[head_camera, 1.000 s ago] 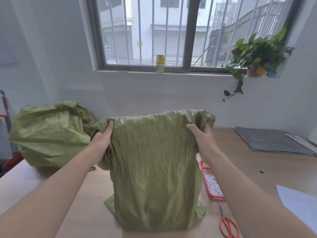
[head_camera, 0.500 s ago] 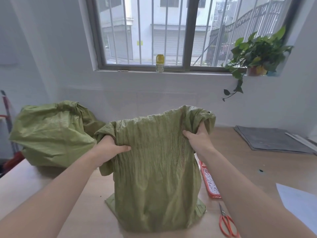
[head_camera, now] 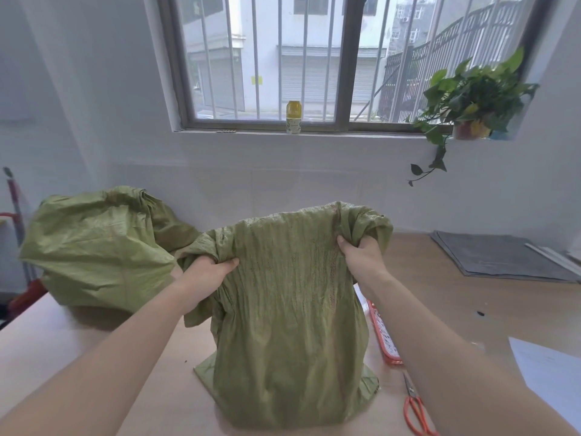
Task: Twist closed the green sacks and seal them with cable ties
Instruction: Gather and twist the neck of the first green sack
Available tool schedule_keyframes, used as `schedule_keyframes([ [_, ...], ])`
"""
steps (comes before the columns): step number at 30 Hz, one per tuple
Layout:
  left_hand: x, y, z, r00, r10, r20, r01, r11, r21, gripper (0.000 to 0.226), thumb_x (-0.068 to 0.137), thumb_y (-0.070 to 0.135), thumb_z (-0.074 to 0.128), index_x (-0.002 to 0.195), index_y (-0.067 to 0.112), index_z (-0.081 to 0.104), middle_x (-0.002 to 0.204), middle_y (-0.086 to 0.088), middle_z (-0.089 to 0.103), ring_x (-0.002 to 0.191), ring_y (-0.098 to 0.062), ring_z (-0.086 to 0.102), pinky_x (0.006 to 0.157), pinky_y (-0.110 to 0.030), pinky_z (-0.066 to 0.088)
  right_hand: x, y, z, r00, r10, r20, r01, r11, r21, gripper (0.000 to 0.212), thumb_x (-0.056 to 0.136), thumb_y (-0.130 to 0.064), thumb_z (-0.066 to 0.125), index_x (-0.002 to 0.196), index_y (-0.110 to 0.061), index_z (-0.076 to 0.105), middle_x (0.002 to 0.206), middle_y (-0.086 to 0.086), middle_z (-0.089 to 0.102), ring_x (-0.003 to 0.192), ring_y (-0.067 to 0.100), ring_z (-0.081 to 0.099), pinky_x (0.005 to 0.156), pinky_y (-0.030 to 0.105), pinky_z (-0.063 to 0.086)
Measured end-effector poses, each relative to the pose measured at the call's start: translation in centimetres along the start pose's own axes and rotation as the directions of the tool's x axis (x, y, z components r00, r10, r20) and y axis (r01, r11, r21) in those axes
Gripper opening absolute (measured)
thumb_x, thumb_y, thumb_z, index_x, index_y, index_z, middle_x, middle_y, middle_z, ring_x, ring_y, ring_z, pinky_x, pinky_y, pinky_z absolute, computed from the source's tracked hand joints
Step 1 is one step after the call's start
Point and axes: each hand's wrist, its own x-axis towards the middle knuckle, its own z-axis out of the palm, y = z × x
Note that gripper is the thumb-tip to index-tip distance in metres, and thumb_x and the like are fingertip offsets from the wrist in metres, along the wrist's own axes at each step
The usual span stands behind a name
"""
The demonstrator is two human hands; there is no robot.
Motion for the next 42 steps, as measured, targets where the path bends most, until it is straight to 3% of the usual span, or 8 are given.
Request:
schedule_keyframes([
  [8,0.0,0.2,1.7,0.993,0.068,-0.101,-0.048,0.981,0.187,0.043,0.104,0.032,0.055,0.144,0.016,0.053,0.141,-0.003,0.057,0.135,-0.028,0.05,0.118,-0.043,0.035,-0.7,-0.3,0.9,0.994,-0.11,0.015,0.11,0.993,-0.031,0.033,0.109,-0.027,0.047,0.14,-0.02,0.055,0.122,-0.004,0.063,0.117,0.021,0.058,0.109,0.041,0.046],
  [16,-0.3,0.0,3.1,0.991,0.049,-0.122,-0.026,0.982,0.187,0.04,0.105,0.027,0.051,0.144,0.017,0.051,0.142,-0.004,0.054,0.134,-0.028,0.048,0.11,-0.034,0.036,-1.0,-0.2,1.2,0.998,0.024,0.06,-0.025,0.999,0.024,0.021,0.101,-0.032,0.052,0.105,-0.014,0.063,0.1,0.003,0.067,0.094,0.022,0.064,0.094,0.044,0.053],
  [21,-0.6,0.3,4.0,0.993,0.006,-0.117,0.014,0.985,0.171,0.036,0.105,0.028,0.046,0.138,0.015,0.055,0.133,-0.005,0.057,0.126,-0.027,0.053,0.104,-0.034,0.039,-1.2,0.2,1.0,0.985,-0.007,0.17,0.005,1.0,0.012,0.058,0.073,-0.059,0.077,0.114,-0.019,0.067,0.109,0.002,0.075,0.103,0.021,0.071,0.097,0.049,0.057],
  [25,-0.9,0.5,4.4,0.995,-0.042,-0.092,0.054,0.99,0.129,0.024,0.103,0.028,0.044,0.118,0.015,0.059,0.113,-0.003,0.061,0.106,-0.021,0.055,0.094,-0.031,0.04,-0.9,0.7,1.0,0.976,-0.067,0.205,0.077,0.996,-0.041,0.046,0.075,-0.034,0.084,0.115,-0.022,0.066,0.108,-0.003,0.076,0.101,0.018,0.074,0.094,0.045,0.06],
  [29,-1.4,1.2,4.3,0.993,-0.102,-0.062,0.098,0.993,-0.07,0.017,0.085,0.015,0.056,0.098,0.007,0.066,0.095,-0.015,0.071,0.092,-0.032,0.066,0.084,-0.039,0.054,-0.8,1.0,1.2,0.975,-0.094,0.202,0.094,0.996,0.013,0.034,0.085,-0.026,0.081,0.115,-0.022,0.067,0.109,-0.004,0.077,0.104,0.017,0.073,0.096,0.045,0.059],
  [32,-1.3,1.3,4.2,0.994,-0.111,0.009,0.111,0.979,-0.17,0.027,0.08,0.019,0.06,0.101,0.007,0.071,0.095,-0.016,0.077,0.095,-0.036,0.072,0.093,-0.05,0.057,-0.7,1.1,1.5,0.97,-0.09,0.227,0.086,0.996,0.026,0.029,0.091,-0.024,0.077,0.119,-0.021,0.069,0.111,-0.005,0.077,0.106,0.016,0.073,0.1,0.044,0.057],
  [37,-0.6,1.1,4.7,0.994,-0.104,0.03,0.106,0.992,-0.067,0.037,0.08,0.037,0.063,0.111,0.017,0.072,0.1,-0.005,0.079,0.096,-0.026,0.074,0.096,-0.048,0.057,-0.5,1.1,2.0,0.973,-0.076,0.219,0.078,0.997,0.0,0.023,0.098,-0.021,0.069,0.12,-0.02,0.067,0.113,-0.003,0.075,0.108,0.017,0.07,0.103,0.043,0.055],
  [42,-0.2,1.0,5.5,0.996,-0.093,-0.005,0.093,0.995,-0.025,0.042,0.083,0.033,0.055,0.119,0.016,0.067,0.108,-0.007,0.074,0.101,-0.027,0.07,0.098,-0.048,0.055,-0.7,1.0,2.4,0.971,-0.064,0.232,0.074,0.997,-0.032,0.033,0.099,-0.026,0.065,0.132,-0.02,0.062,0.121,-0.005,0.072,0.115,0.018,0.067,0.108,0.045,0.051],
])
